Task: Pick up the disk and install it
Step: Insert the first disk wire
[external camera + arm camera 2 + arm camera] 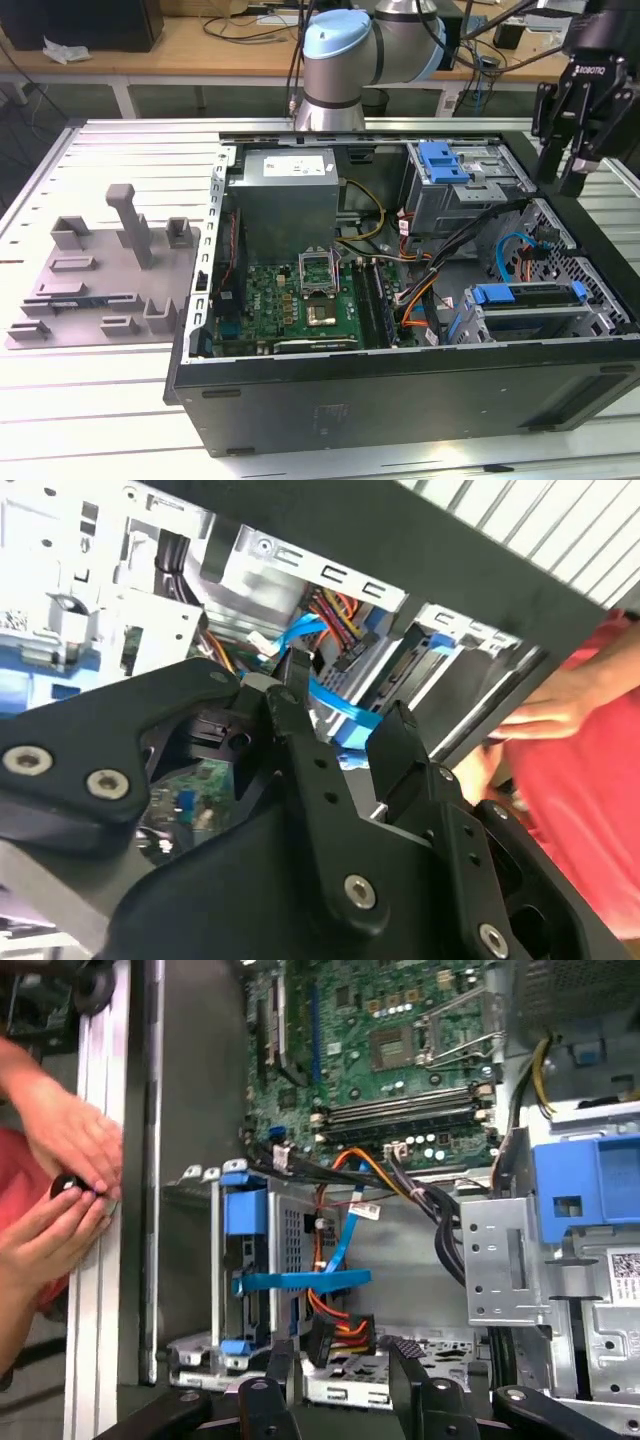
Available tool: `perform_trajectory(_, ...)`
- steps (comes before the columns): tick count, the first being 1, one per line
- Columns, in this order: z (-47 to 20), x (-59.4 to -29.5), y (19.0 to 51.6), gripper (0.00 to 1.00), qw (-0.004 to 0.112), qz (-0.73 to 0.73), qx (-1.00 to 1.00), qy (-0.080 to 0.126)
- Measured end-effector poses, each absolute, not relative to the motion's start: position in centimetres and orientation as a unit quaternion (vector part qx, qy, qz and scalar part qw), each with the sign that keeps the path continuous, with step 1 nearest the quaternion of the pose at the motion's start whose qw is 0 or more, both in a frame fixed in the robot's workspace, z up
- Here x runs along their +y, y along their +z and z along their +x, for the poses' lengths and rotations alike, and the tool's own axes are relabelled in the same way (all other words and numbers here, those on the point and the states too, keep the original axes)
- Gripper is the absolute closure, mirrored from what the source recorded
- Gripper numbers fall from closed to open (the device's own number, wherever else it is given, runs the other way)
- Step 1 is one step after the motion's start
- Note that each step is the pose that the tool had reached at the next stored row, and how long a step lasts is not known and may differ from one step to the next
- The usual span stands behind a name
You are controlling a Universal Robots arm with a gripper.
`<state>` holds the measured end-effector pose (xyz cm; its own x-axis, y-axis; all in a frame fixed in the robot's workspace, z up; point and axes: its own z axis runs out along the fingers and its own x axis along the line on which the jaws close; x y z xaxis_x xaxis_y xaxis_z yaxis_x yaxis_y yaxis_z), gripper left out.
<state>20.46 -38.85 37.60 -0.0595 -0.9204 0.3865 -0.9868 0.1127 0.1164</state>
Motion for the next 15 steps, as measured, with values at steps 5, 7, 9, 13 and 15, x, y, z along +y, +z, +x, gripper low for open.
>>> perform_trajectory(5, 20.48, -38.85, 36.86, 0.50, 0.190, 0.618, -0.759, 0.080)
perform_trajectory(7, 20.52, -38.84, 36.82, 0.50, 0.188, 0.614, -0.762, 0.084)
perform_trajectory(9, 20.54, -38.82, 36.83, 0.50, 0.179, 0.611, -0.765, 0.099)
perform_trajectory(13, 20.53, -38.73, 36.83, 0.50, 0.167, 0.602, -0.768, 0.140)
perform_trajectory(15, 20.53, -38.73, 36.82, 0.50, 0.167, 0.602, -0.768, 0.140)
